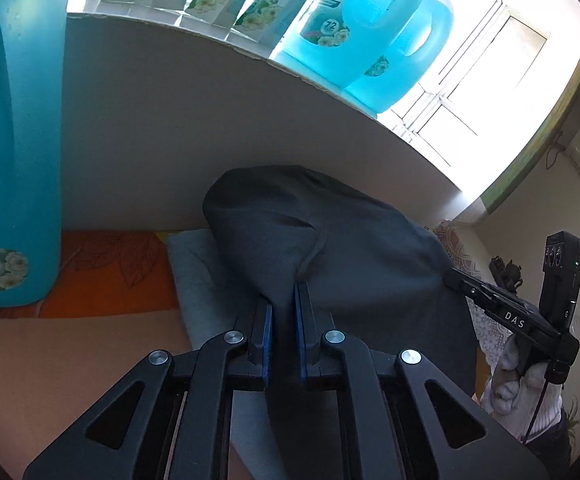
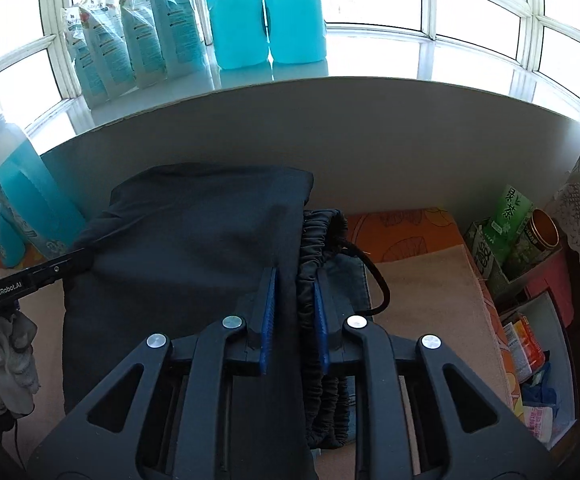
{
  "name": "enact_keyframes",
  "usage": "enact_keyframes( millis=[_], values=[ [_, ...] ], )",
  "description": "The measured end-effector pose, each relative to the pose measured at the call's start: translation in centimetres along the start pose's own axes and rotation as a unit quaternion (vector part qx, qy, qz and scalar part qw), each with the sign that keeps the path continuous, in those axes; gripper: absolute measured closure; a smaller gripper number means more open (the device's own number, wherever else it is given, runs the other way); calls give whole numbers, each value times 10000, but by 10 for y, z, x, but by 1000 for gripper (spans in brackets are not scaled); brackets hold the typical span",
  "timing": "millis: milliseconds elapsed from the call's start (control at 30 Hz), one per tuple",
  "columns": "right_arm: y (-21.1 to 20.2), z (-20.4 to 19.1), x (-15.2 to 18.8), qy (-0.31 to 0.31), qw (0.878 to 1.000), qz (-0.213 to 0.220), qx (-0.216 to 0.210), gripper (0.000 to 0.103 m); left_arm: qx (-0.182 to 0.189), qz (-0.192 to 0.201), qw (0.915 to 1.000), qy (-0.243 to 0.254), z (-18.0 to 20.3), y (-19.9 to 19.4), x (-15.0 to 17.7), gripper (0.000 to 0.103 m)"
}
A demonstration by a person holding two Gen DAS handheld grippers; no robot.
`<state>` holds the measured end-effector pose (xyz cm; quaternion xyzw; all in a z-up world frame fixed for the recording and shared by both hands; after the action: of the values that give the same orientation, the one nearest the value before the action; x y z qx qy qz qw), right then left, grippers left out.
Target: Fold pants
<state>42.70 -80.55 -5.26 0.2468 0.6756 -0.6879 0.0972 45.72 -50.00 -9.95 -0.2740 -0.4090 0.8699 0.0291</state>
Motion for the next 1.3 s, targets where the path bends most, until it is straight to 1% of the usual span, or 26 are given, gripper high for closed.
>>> enact_keyframes(
  millis=[67,100,133,167,267,400,633,700,767,800,833,867,1000,1067,1200,1233,1300],
  values=[
    [3,10,2,129,9999,-40,98,75,-101,2,9999,-13,-6,-2,2,82],
    [2,14,3,182,9997,-26,129,71,-129,-3,9999,22,-7,-4,3,81],
    [-1,16,4,237,9996,10,159,65,-187,22,9998,57,-8,-8,6,81],
    [-4,18,5,281,9995,42,136,62,-215,47,9997,70,-8,-12,8,81],
    [-18,16,10,342,9994,109,-6,62,-209,81,9997,51,-6,-24,11,81],
    [-39,9,21,292,9993,230,-41,62,-271,140,9994,155,4,-44,22,81],
    [-77,-3,57,315,9986,405,-151,61,-430,265,9981,360,29,-88,48,81],
    [-89,-8,71,312,9984,462,-115,60,-434,257,9977,443,38,-98,59,78],
    [-102,-14,86,284,9981,533,-120,52,-493,267,9969,545,47,-107,70,73],
    [-108,-18,95,279,9979,570,-115,51,-517,272,9965,601,52,-112,76,72],
    [-114,-21,103,259,9979,586,-132,50,-543,286,9959,660,57,-116,83,70],
    [-120,-25,111,237,9979,587,-137,50,-573,309,9953,718,62,-121,90,65],
    [-142,-42,145,124,9978,653,-66,47,-661,358,9923,987,81,-139,118,61],
    [-154,-50,162,92,9974,709,-76,41,-684,391,9906,1115,90,-148,133,51],
    [-175,-66,192,51,9967,809,-39,40,-735,482,9864,1392,107,-164,164,47],
    [-180,-70,199,54,9964,842,-55,39,-758,494,9851,1464,110,-167,171,46],
    [-190,-78,214,97,9958,901,-112,32,-786,524,9833,1558,114,-175,185,44]
  ],
)
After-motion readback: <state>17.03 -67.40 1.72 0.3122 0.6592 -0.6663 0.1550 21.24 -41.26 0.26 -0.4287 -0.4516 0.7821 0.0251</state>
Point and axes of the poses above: each gripper's, at about its wrist camera, not at the fingertips, and y roughly the way its jaws point, z to its right, x to its underside, the point moved 5 cm from there along y, roughly the way its jaws point, and after that the axes turned 14 degrees about -z, right-handed, at the moved point
